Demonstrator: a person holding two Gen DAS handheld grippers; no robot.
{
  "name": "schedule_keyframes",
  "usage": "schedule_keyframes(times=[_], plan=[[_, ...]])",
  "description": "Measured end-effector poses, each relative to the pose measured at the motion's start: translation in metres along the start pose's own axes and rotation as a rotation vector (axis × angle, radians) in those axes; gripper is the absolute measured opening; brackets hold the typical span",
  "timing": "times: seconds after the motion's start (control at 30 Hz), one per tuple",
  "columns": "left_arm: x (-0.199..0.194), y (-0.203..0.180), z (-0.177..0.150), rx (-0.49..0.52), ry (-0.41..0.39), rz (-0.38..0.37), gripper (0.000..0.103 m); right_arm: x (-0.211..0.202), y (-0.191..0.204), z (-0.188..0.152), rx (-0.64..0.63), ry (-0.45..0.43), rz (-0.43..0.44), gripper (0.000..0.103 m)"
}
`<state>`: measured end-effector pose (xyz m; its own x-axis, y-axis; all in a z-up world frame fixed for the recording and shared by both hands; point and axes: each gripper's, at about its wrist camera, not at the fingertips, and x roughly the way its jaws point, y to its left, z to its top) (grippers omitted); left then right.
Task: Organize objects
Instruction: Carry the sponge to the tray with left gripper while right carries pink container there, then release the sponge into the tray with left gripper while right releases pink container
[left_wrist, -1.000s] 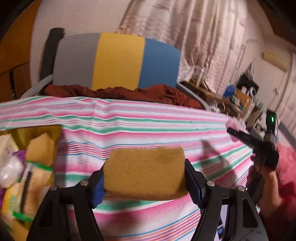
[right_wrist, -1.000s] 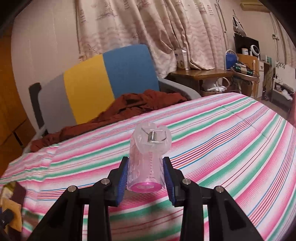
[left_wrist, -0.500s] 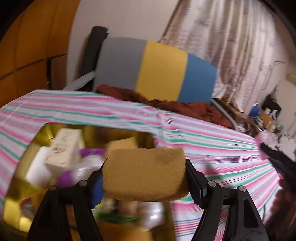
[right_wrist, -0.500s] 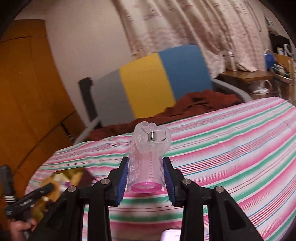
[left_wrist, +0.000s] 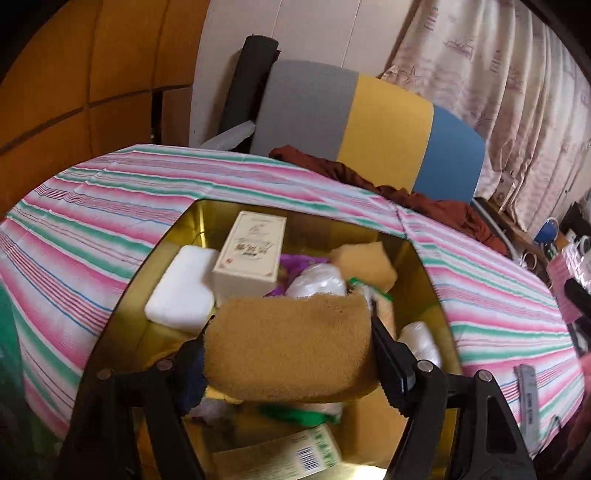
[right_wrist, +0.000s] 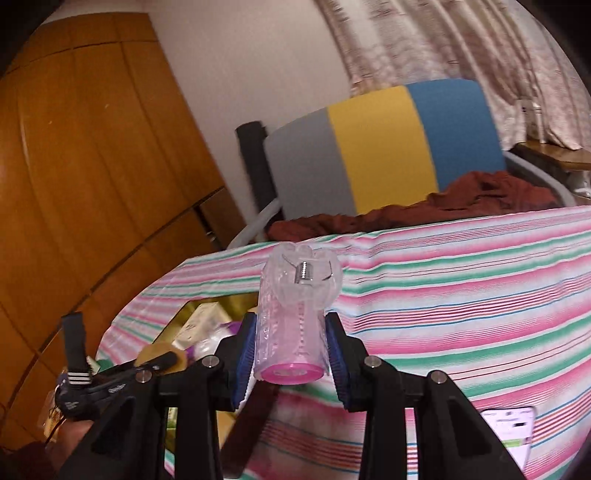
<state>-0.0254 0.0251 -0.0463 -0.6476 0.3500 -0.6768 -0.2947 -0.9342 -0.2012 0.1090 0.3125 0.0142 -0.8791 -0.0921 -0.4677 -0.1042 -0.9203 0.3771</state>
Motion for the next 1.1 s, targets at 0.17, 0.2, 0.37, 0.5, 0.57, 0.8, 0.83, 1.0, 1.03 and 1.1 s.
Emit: schedule_keyframes(times=[0.17,0.2,0.37,0.5,0.57,0.8,0.83,1.0,1.03,1.1], plan=[[0.005,0.013,-0.004,-0.014,0.02,0.022,0.077,0.013,0.022,-0.008,-0.025,0.044,0.035,0.036],[0.007,0.016,-0.004,-0.015,0.026,0.02,0.077,0.015,0.026,-0.012,-0.024,0.055,0.044,0.036],[0.013,0.027,-0.001,0.001,0.026,0.059,0.08,0.032,0.044,-0.023,-0.029,0.117,0.079,0.036],[0.004,0.03,0.0,-0.026,0.004,0.101,0.099,0.041,0.058,-0.032,-0.055,0.154,0.099,0.036],[-0.009,0.033,-0.001,-0.045,-0.029,0.083,0.103,0.046,0.063,-0.034,-0.063,0.172,0.11,0.036],[-0.041,0.053,0.003,-0.181,-0.062,0.097,0.103,0.063,0.073,-0.049,-0.083,0.257,0.129,0.036],[-0.044,0.055,0.003,-0.196,-0.063,0.097,0.103,0.067,0.076,-0.05,-0.088,0.273,0.13,0.036],[-0.065,0.049,0.006,-0.138,-0.117,0.226,0.103,0.092,0.092,-0.058,-0.13,0.351,0.13,0.036],[-0.067,0.048,0.005,-0.129,-0.118,0.236,0.103,0.1,0.096,-0.058,-0.137,0.37,0.129,0.036],[-0.071,0.047,0.004,-0.121,-0.115,0.251,0.103,0.113,0.103,-0.059,-0.143,0.393,0.127,0.036]])
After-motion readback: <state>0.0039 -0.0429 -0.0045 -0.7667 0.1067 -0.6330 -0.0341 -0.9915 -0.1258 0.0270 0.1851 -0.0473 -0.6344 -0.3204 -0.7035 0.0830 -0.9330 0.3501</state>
